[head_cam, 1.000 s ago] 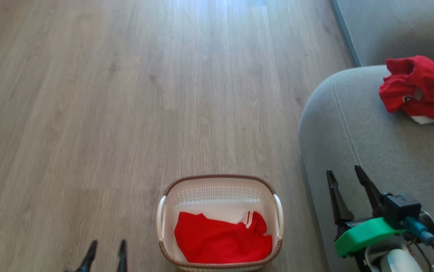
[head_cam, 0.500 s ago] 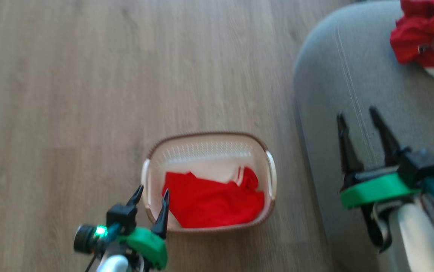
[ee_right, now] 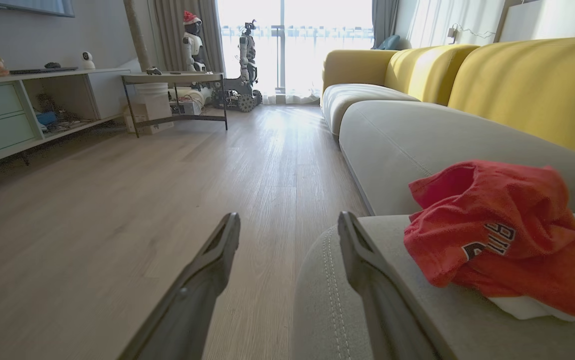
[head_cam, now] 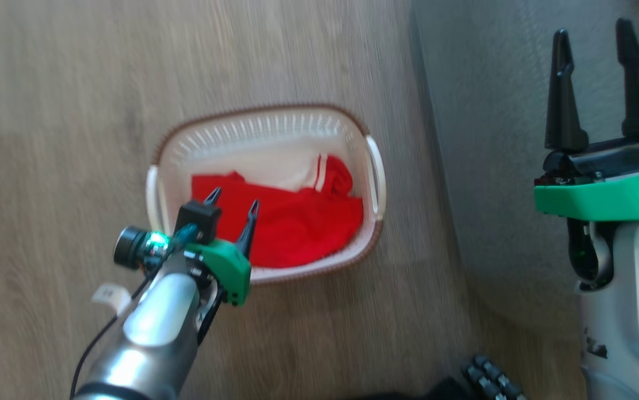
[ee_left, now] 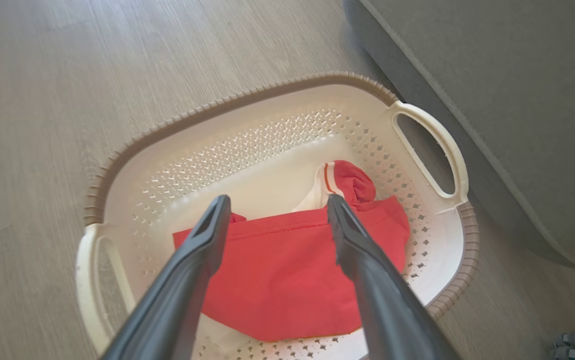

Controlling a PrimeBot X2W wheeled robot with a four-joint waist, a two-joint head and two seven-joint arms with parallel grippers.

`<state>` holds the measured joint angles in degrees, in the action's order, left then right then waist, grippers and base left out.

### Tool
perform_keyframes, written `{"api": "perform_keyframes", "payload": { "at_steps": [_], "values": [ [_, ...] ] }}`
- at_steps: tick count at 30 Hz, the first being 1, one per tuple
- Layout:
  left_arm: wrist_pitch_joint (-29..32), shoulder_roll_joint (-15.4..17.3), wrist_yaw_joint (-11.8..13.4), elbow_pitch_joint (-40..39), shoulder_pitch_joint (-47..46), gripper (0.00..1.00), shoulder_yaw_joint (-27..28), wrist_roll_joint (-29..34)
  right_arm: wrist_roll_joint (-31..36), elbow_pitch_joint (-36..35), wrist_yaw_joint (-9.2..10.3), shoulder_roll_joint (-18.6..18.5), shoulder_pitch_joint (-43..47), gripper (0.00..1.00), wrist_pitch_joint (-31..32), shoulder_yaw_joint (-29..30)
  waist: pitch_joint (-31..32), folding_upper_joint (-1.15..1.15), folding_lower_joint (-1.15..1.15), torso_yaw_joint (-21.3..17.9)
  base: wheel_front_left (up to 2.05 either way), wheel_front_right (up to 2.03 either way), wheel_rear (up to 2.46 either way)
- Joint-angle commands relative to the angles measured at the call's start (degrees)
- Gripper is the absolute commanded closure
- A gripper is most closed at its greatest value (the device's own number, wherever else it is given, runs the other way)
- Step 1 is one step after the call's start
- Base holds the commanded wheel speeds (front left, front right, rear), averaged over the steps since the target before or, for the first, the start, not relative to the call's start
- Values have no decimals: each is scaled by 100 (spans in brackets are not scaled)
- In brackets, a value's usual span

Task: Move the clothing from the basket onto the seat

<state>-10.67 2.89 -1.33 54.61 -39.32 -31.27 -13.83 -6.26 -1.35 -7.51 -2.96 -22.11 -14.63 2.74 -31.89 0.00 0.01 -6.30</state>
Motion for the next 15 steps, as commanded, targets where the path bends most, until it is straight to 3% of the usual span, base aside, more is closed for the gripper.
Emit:
{"api": "perform_keyframes", "payload": {
  "at_steps": [1, 15],
  "values": [
    [0, 30, -35, 128, -154, 0, -4, 46, -14, -272, 2, 8, -54, 0, -37, -106, -652, 0, -1, -159, 0, 0, 0],
    [381, 0, -191, 1188, -1439, 0, -948, 208, 68, -960, 2, 8, -547, 0, -37, -481, -1796, 0, -1, -416, 0, 0, 0]
  ]
}}
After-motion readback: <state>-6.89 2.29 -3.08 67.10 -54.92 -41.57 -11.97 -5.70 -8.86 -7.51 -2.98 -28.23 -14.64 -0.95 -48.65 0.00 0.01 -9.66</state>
